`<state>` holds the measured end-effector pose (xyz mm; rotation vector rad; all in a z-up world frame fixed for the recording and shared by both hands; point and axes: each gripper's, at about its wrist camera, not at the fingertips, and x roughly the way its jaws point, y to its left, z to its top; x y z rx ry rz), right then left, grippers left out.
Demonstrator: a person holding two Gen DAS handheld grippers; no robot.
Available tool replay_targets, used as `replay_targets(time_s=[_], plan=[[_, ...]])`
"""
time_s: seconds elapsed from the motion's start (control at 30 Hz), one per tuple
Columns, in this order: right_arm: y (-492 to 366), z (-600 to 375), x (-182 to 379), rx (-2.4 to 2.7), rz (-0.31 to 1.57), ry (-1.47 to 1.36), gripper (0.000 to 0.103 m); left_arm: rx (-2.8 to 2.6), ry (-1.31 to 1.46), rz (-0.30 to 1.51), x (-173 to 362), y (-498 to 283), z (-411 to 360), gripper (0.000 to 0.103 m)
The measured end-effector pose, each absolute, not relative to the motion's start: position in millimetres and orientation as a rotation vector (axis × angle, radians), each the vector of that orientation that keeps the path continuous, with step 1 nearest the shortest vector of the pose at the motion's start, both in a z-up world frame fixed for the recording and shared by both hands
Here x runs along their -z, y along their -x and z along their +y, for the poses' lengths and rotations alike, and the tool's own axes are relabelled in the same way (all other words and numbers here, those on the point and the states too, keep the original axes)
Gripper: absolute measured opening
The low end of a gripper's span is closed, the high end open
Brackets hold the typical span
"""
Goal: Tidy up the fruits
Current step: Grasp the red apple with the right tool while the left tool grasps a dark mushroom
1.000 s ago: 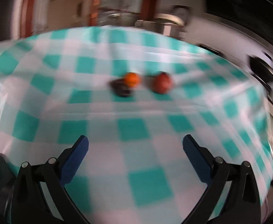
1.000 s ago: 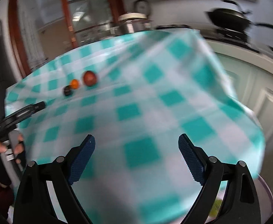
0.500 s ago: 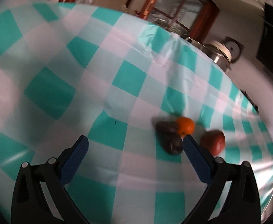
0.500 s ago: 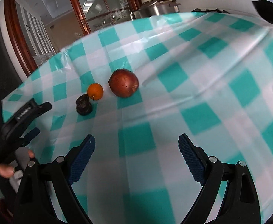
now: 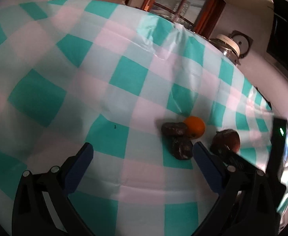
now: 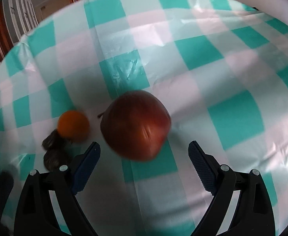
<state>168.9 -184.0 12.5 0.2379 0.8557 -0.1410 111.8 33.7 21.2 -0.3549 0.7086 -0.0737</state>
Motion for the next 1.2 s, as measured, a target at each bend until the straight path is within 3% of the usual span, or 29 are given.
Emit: replay_targets(time_s=[0.27, 0.37, 0.4, 0.67, 0.7, 0.77, 1.0, 1.2], plan=[[-191, -188, -8, 0.142, 0.887, -0.216, 0.088, 0.099, 0.289, 0.725, -20, -113, 17, 0.101], [-191, -197, -10, 0.14, 0.866, -0.25, 0.074, 0.103, 0.264, 0.734, -19, -115, 12, 0.101], [-188, -199, -10, 0.123, 0.856, -0.261, 0.063, 0.107, 0.254, 0.739, -19, -116, 9, 0.101], [-174, -234, -8, 0.09, 0.782, -0.459, 0.063, 0.135, 0.181, 0.792, -14, -135, -18, 0.1], [-172, -238, -8, 0.093, 0.775, -0.476, 0.063, 0.135, 0.166, 0.802, -14, -139, -23, 0.098], [-170, -245, -7, 0.096, 0.762, -0.503, 0.063, 0.139, 0.105, 0.85, -8, -150, -37, 0.082], [-169, -246, -6, 0.093, 0.76, -0.508, 0.063, 0.119, 0.057, 0.911, 1, -174, -49, 0.078], [-172, -242, -7, 0.093, 0.76, -0.509, 0.064, 0.076, -0.052, 0.914, 5, -180, -65, 0.059]])
